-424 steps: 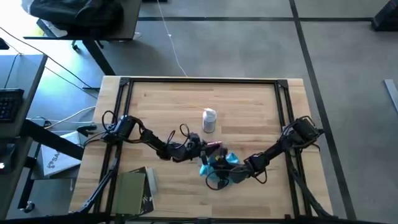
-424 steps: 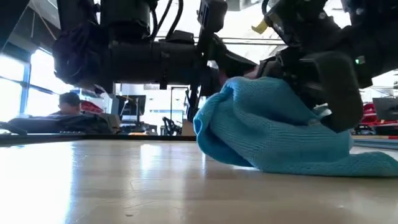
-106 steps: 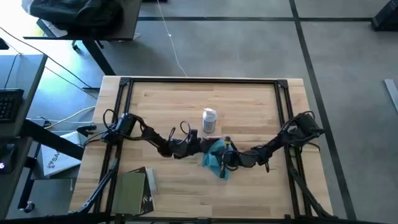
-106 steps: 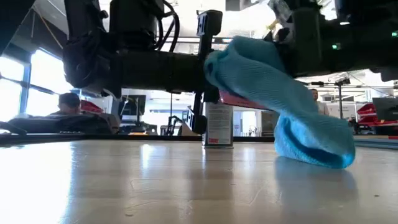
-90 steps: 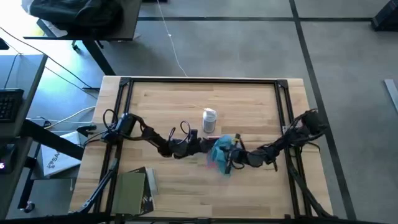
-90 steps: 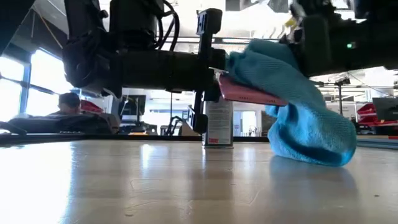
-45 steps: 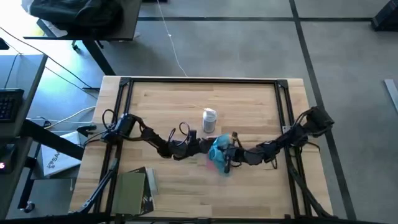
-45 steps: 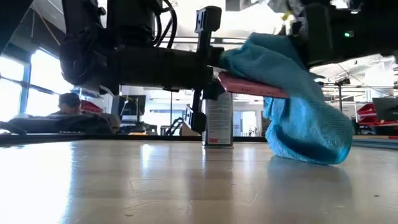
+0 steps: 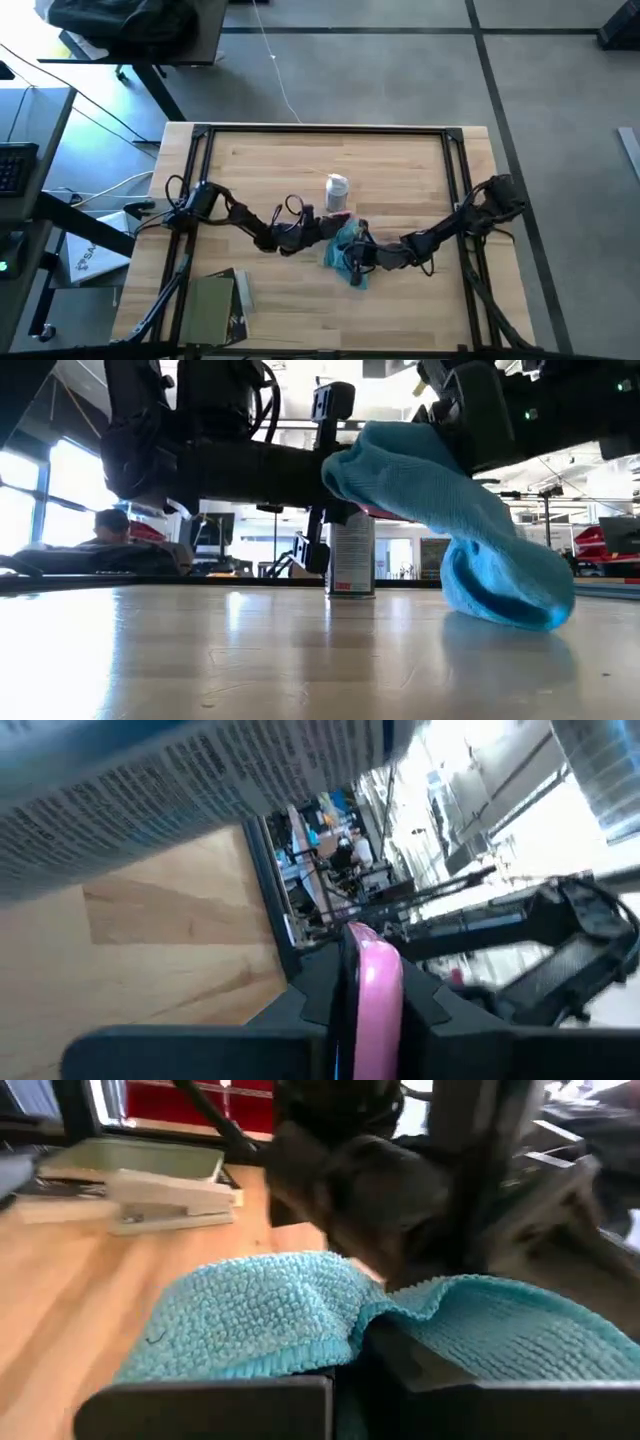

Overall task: Apply microfiber cloth
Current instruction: Wipe the pink cellphone with a blue microfiber cloth

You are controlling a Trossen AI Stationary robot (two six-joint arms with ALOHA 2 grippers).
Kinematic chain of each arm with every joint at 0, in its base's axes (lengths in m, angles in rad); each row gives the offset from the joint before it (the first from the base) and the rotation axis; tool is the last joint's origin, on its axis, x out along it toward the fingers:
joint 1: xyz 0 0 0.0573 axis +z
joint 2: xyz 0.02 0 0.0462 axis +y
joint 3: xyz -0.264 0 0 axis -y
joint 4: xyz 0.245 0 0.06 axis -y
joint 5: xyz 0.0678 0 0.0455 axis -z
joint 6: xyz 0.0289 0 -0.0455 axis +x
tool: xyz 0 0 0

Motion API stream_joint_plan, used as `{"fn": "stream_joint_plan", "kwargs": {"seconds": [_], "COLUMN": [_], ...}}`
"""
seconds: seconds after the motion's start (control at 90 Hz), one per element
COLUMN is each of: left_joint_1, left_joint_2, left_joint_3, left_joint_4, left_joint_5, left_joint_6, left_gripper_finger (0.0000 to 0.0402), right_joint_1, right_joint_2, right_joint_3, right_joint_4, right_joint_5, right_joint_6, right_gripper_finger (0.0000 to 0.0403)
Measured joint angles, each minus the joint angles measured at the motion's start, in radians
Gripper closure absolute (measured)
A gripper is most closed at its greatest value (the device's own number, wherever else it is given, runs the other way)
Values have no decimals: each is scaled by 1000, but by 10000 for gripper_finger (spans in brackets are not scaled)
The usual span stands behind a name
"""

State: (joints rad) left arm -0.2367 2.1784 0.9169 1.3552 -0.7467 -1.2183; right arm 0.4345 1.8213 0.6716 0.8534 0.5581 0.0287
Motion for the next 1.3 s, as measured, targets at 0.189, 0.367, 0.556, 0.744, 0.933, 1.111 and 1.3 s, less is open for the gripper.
{"fn": "stream_joint_plan", "kwargs": {"seconds": [0.189,0.367,0.556,0.744,0.933,1.111,1.3], "left_joint_1": [1,1,8,8,8,-6,-38], "left_joint_2": [0,0,-2,-2,-2,-2,-2], "left_joint_3": [0,0,-9,-44,-56,-56,-51], "left_joint_4": [7,8,10,6,5,5,2], "left_joint_5": [-59,-80,-87,-114,-138,-138,-191], "left_joint_6": [-8,-10,-8,-62,-91,-131,-125], "left_gripper_finger": [376,376,376,376,376,376,376], "right_joint_1": [35,79,122,140,89,7,-26], "right_joint_2": [3,0,-122,-364,-448,-342,-151], "right_joint_3": [0,-1,-2,-2,-2,-2,9], "right_joint_4": [-31,-46,-225,-608,-659,-523,-249], "right_joint_5": [-19,-17,-11,193,440,347,314], "right_joint_6": [54,111,146,132,49,43,17], "right_gripper_finger": [403,403,403,403,403,403,403]}}
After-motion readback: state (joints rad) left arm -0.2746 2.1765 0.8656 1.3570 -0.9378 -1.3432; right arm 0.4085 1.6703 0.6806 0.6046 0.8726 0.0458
